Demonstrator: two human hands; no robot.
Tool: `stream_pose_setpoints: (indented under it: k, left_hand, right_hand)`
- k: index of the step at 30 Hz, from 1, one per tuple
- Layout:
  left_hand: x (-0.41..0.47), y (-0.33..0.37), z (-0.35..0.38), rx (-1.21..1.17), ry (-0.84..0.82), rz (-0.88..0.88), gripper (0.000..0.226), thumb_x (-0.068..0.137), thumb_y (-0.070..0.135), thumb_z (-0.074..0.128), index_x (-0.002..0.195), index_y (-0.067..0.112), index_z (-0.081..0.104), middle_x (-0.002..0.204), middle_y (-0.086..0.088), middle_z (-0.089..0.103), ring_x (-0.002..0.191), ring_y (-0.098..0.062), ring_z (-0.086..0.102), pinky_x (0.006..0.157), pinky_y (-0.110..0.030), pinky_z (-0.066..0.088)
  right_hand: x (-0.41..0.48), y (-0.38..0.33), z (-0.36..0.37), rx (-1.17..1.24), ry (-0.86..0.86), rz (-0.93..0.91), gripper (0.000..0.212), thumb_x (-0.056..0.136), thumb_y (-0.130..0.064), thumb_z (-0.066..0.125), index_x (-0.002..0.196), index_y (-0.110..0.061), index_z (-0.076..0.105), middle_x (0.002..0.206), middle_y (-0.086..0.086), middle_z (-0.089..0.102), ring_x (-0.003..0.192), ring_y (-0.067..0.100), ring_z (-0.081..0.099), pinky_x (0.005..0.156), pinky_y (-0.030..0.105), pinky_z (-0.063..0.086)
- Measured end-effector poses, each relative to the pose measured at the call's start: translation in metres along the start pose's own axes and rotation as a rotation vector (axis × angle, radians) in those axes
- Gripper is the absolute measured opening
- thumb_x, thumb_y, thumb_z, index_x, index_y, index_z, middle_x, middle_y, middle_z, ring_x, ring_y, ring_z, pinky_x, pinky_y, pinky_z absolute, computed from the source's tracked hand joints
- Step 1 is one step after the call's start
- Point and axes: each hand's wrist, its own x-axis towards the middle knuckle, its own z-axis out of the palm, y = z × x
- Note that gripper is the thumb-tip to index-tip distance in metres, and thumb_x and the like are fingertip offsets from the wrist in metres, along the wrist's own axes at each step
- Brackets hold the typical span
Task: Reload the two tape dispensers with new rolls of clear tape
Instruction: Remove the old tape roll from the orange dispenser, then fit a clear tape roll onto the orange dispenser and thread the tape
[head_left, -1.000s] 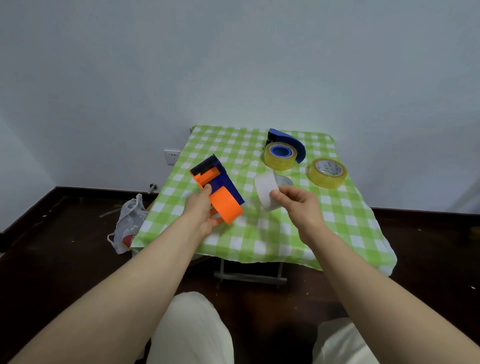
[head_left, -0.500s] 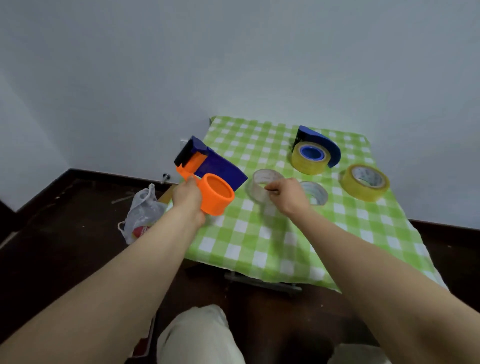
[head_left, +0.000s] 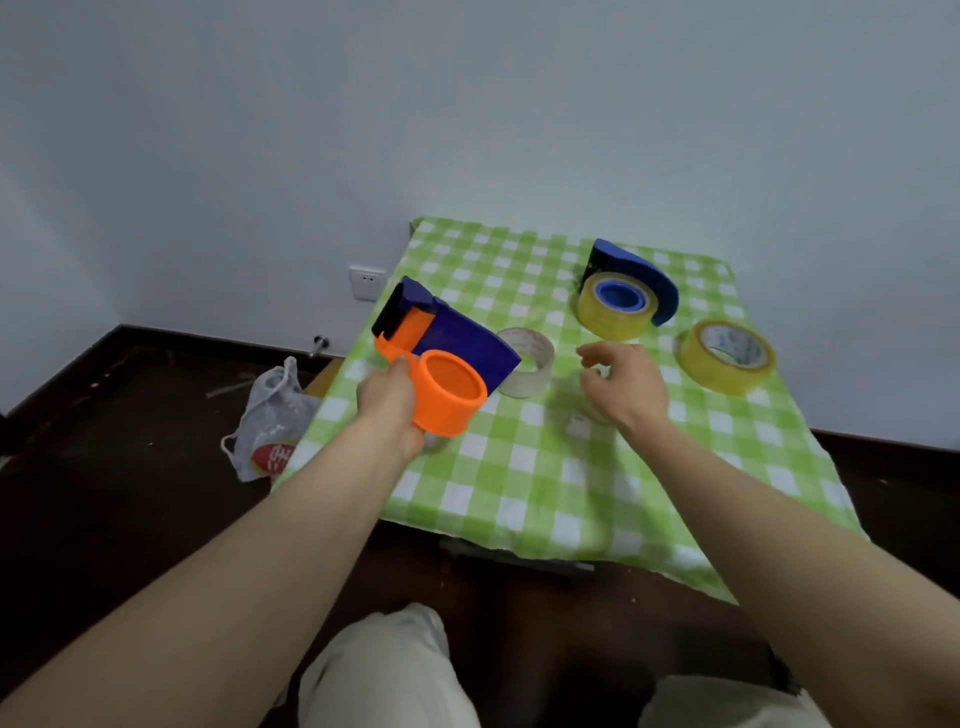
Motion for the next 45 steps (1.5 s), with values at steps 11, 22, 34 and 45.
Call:
stream_pose_setpoints:
  k: [11, 22, 34, 45]
  left_hand:
    - [-0.028, -0.033, 0.023, 0.005, -0.073, -0.121, 0.022, 0.098, 0.019, 0.049, 0.079, 0.011, 0.057, 0.076, -0.017, 0.061, 0.062, -0.029, 0.06, 0.044, -0.033, 0.055]
    - [-0.041, -0.039, 0.065, 0.016, -0.156, -0.132, 0.018, 0.097, 0.021, 0.05, 0.099, 0.006, 0.06, 0.082, -0.019, 0.061, 0.063, -0.032, 0.06, 0.034, -0.029, 0.051]
    - [-0.037, -0.059, 0.159, 0.069, -0.287, -0.162, 0.024, 0.097, 0.024, 0.05, 0.083, 0.007, 0.058, 0.079, -0.019, 0.062, 0.063, -0.031, 0.062, 0.036, -0.028, 0.052]
    - [-0.051, -0.064, 0.137, 0.012, -0.39, -0.202, 0.022, 0.098, 0.02, 0.048, 0.102, 0.002, 0.06, 0.088, -0.021, 0.064, 0.076, -0.027, 0.065, 0.051, -0.029, 0.059]
  right_hand:
    - [-0.01, 0.057, -0.012, -0.246, -0.17, 0.01, 0.029, 0.092, -0.017, 0.051, 0.116, -0.021, 0.066, 0.119, 0.007, 0.067, 0.118, 0.028, 0.052, 0.098, 0.033, 0.033]
    - [-0.005, 0.062, -0.024, -0.074, -0.219, -0.058, 0.043, 0.081, -0.006, 0.051, 0.119, -0.021, 0.064, 0.121, 0.008, 0.064, 0.115, 0.023, 0.055, 0.087, 0.039, 0.05]
    - [0.056, 0.165, -0.075, -0.51, -0.147, 0.158, 0.058, 0.085, -0.005, 0.05, 0.139, -0.017, 0.034, 0.143, 0.008, 0.043, 0.132, 0.027, 0.038, 0.109, 0.039, 0.025]
    - [0.043, 0.16, -0.081, -0.516, -0.038, 0.107, 0.029, 0.092, -0.022, 0.048, 0.118, -0.02, 0.061, 0.122, 0.006, 0.061, 0.122, 0.025, 0.046, 0.112, 0.036, 0.016]
